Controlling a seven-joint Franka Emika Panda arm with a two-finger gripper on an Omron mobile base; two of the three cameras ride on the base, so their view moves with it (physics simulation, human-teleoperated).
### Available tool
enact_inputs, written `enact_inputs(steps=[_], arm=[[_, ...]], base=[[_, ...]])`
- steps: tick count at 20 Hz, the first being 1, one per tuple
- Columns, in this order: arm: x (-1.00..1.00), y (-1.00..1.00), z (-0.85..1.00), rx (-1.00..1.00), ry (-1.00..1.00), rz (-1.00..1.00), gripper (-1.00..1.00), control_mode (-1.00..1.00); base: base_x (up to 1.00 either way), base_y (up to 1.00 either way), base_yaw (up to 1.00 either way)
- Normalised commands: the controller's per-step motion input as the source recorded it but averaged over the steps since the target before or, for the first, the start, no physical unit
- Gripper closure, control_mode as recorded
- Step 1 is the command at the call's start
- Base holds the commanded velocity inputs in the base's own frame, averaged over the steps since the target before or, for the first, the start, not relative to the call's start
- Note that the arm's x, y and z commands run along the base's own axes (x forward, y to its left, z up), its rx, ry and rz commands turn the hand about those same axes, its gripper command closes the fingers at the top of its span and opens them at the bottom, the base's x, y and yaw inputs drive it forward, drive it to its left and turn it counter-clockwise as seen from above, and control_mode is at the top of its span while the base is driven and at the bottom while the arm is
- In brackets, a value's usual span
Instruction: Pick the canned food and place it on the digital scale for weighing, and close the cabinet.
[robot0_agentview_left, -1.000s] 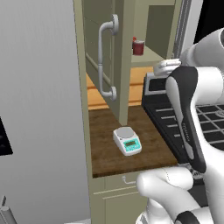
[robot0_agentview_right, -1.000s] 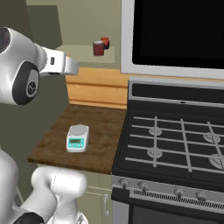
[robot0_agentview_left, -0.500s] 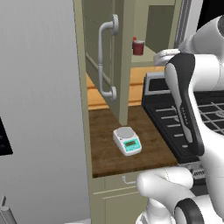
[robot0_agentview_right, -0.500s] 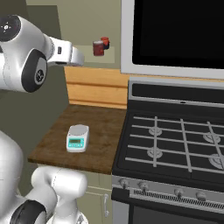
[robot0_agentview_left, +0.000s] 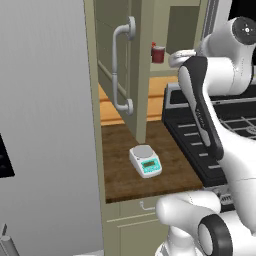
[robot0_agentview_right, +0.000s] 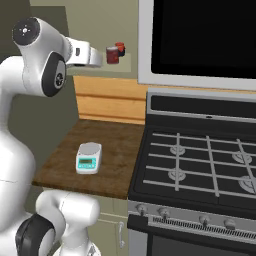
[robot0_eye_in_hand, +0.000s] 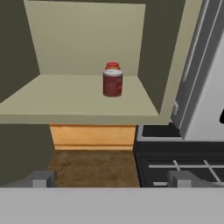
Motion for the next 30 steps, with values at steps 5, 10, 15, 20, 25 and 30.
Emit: enact_inputs(steps=[5,10,15,20,25,30], arm=[[0.54,0.0,0.0,0.0,-0.02,0.0,-1.0,-1.0],[0.38,-0.01,0.0,0.0,0.02,0.0,-1.0,-1.0],[0.4,-0.03,0.0,0.0,0.01,0.0,-1.0,-1.0],[0.34,-0.06,0.0,0.0,0.0,0.0,-1.0,-1.0],[0.32,-0.01,0.0,0.0,0.0,0.0,-1.0,-1.0],[0.33,0.0,0.0,0.0,0.0,0.0,-1.0,-1.0]], base=[[0.0,0.0,0.0],[0.0,0.0,0.0],[0.0,0.0,0.0],[0.0,0.0,0.0],[0.0,0.0,0.0],[0.0,0.0,0.0]])
